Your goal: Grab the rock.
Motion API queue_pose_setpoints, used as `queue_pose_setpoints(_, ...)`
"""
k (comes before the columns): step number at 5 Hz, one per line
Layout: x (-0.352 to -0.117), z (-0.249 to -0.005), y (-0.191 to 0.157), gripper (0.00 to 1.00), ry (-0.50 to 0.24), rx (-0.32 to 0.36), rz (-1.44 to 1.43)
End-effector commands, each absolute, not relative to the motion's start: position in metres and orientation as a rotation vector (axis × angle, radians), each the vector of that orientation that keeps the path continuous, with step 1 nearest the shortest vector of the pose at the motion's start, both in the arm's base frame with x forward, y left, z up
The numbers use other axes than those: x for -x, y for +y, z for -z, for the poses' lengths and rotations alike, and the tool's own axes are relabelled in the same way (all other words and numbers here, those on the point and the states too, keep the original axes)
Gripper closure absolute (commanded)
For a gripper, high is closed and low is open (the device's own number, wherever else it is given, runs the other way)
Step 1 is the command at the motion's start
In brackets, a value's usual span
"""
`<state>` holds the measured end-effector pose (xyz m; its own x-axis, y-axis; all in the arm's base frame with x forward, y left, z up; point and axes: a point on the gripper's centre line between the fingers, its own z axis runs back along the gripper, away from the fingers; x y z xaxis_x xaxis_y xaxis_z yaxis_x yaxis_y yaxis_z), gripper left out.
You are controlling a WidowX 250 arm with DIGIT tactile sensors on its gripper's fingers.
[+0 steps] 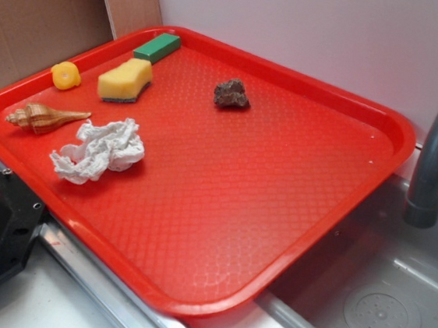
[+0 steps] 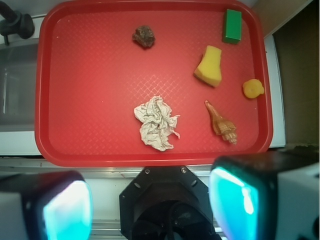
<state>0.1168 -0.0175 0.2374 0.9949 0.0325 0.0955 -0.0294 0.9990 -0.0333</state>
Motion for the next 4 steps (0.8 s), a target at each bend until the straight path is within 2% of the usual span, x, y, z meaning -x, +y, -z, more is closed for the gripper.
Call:
queue_pose_setpoints(1, -0.117, -0.237, -0.017, 0.00, -0.096, 0.032, -0.031)
queue_pose_setpoints(2, -0.167, -0.213, 0.023, 0.00, -0.203, -0.054, -0.051)
queue_pose_setpoints(3, -0.198, -0.202, 0.023, 0.00, -0.188, 0.068, 0.045)
queue_pose_setpoints(4, -0.242, -0.175, 0.013, 0.00, -0.162, 0.079, 0.141)
